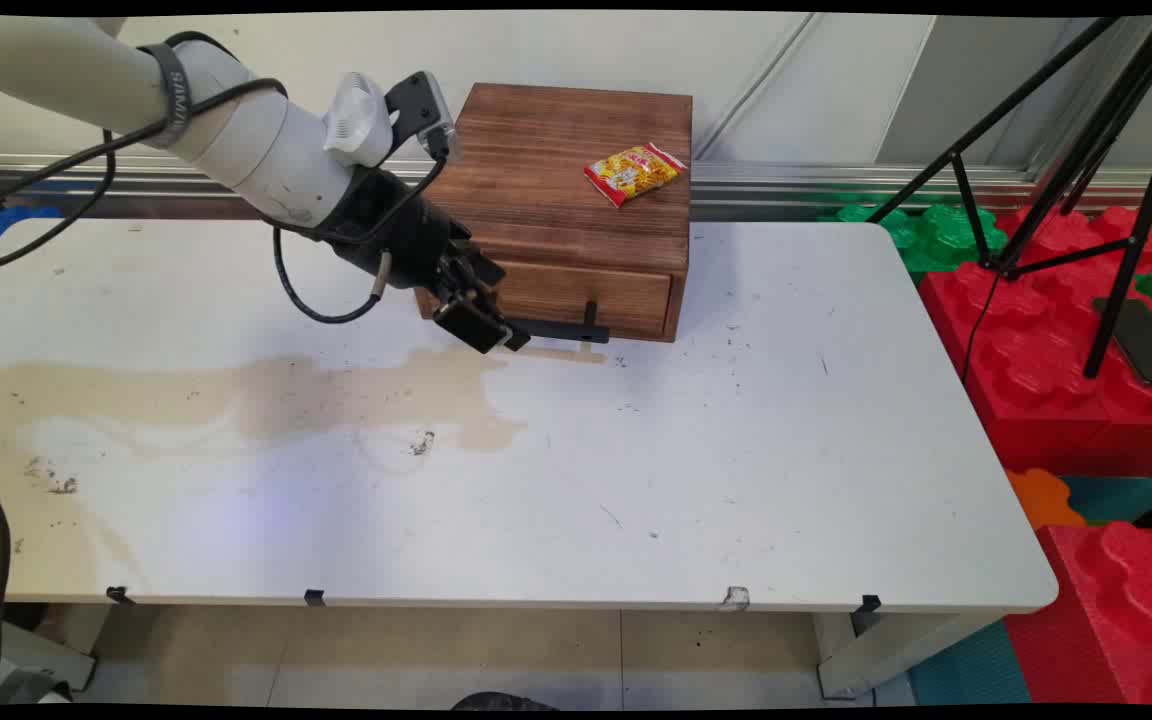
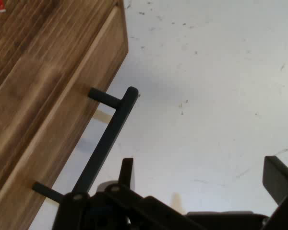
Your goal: Open the drawer
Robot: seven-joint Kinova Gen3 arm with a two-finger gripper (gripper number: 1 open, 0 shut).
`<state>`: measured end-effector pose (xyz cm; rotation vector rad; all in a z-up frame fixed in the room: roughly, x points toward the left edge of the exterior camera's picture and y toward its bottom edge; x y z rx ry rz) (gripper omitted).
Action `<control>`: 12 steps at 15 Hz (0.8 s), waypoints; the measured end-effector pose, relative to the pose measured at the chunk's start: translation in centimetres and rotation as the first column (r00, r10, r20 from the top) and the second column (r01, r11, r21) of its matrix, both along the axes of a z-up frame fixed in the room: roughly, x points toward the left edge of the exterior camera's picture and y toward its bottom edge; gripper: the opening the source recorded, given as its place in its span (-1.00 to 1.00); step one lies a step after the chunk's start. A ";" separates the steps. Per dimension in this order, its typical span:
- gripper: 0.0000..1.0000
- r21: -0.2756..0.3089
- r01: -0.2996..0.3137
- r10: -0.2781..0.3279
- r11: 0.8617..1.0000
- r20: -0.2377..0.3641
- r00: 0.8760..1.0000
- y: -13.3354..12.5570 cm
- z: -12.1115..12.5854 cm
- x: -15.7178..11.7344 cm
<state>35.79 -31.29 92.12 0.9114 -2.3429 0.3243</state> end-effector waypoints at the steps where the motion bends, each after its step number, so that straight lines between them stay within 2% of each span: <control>1: 1.00 0.002 -0.008 0.008 1.000 -0.001 1.000 -0.2 -0.2 0.0; 8: 1.00 0.002 -0.047 0.047 0.999 0.031 0.998 -2.5 -2.3 0.2; 12: 1.00 -0.004 -0.032 0.032 0.999 0.052 0.998 -4.1 -3.8 -0.7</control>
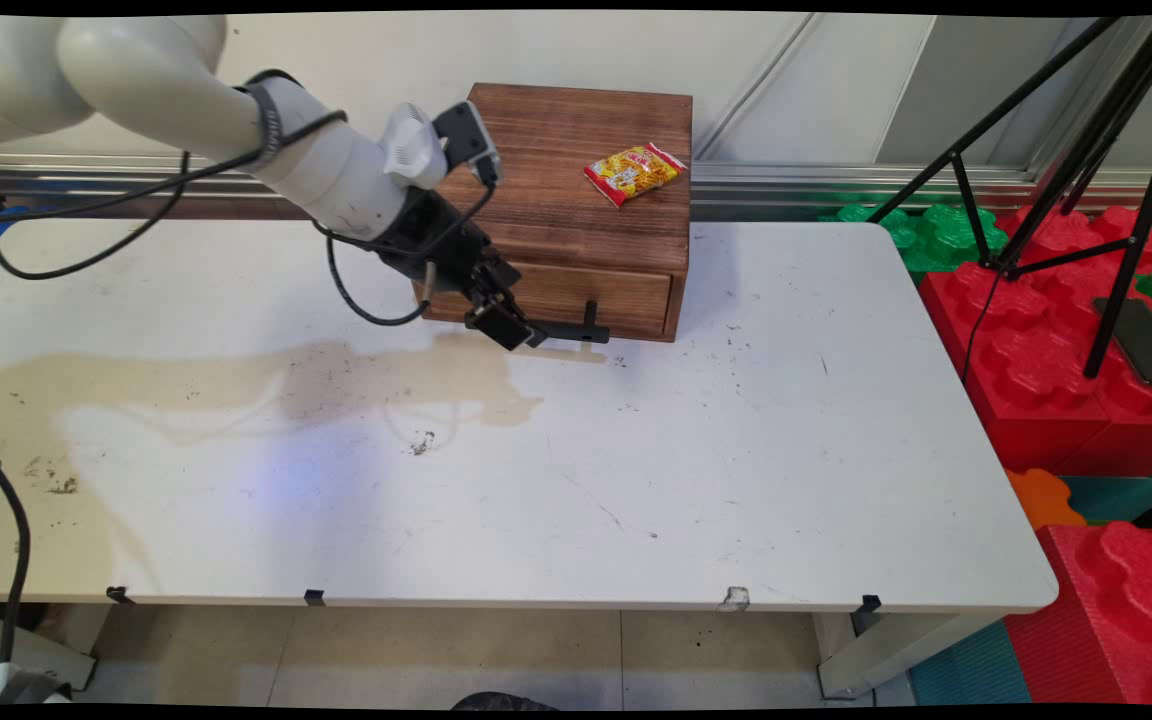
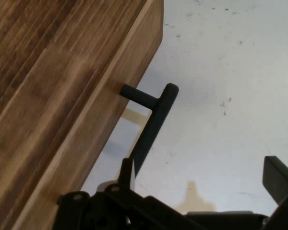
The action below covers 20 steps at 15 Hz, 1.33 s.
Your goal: Open the drawer
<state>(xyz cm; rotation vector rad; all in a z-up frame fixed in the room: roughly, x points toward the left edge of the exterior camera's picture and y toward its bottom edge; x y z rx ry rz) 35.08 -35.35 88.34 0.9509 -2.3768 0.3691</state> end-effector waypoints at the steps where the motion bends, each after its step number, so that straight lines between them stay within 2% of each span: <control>1: 1.00 -0.002 0.006 -0.006 1.000 0.007 1.000 -0.4 -0.3 -0.3; 12: 1.00 0.016 0.084 -0.085 0.996 0.063 0.994 -3.4 -3.7 -2.0; 20: 1.00 0.031 0.140 -0.143 0.990 0.121 0.982 -4.5 -5.8 -2.6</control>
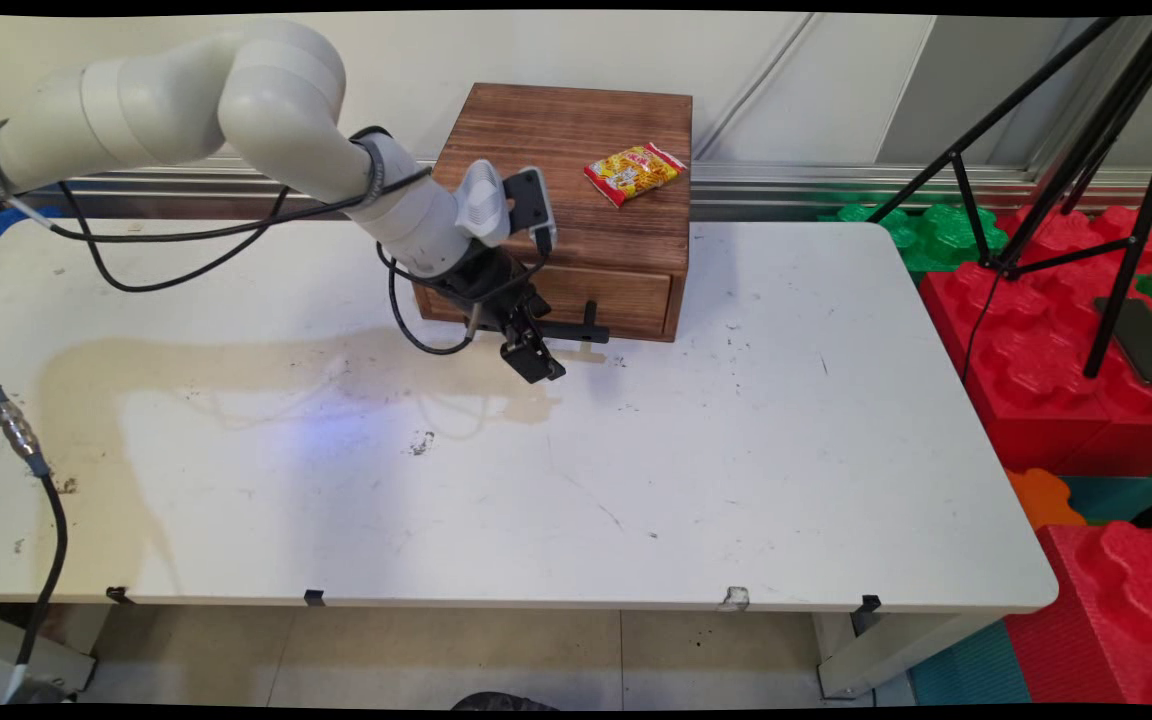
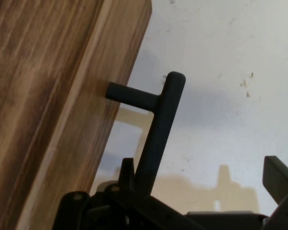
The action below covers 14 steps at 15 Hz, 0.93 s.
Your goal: Open the drawer
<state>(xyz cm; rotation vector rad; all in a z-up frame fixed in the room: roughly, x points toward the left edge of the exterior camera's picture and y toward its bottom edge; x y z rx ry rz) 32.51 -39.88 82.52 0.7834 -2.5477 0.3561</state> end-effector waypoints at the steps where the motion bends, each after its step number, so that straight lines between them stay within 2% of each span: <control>1: 1.00 0.000 0.010 -0.010 1.000 0.009 1.000 0.0 -0.2 0.0; 8: 1.00 -0.014 0.113 -0.112 0.993 0.086 0.990 -0.2 -1.5 -0.2; 14: 1.00 -0.012 0.173 -0.170 0.985 0.122 0.978 0.0 -2.1 -0.4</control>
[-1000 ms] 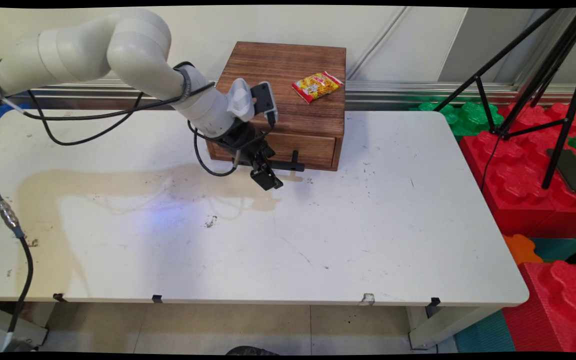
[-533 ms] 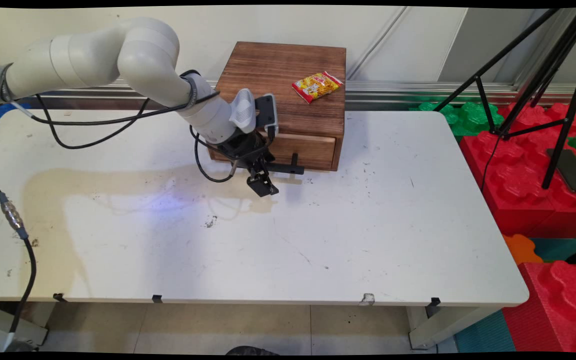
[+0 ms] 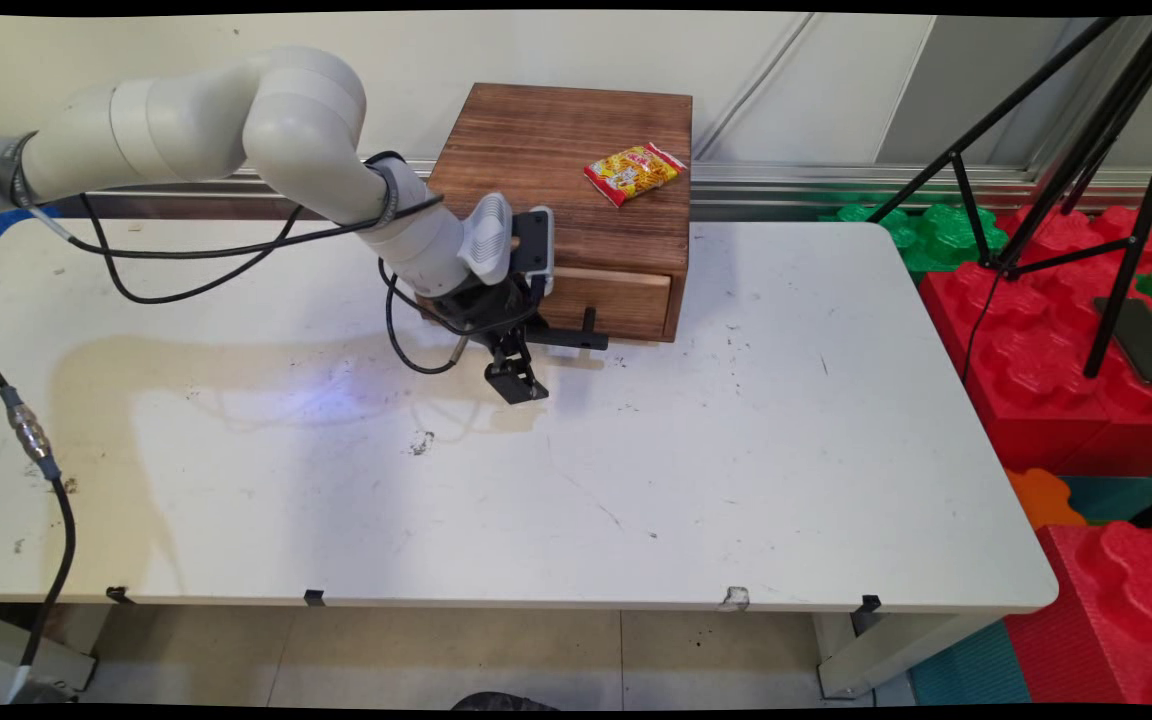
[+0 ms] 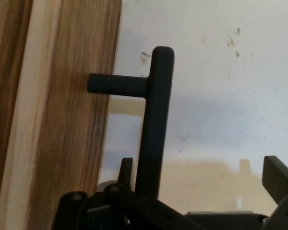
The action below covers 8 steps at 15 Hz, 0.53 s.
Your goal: Open the drawer
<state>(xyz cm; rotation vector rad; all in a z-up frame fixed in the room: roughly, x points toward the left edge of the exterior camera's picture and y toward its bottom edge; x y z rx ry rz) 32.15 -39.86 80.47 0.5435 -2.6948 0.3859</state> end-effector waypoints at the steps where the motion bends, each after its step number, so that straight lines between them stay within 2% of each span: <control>1: 1.00 0.000 0.005 -0.005 1.000 0.003 1.000 0.1 0.0 0.0; 8: 1.00 -0.004 0.053 -0.053 0.999 0.012 0.999 0.7 0.2 -0.7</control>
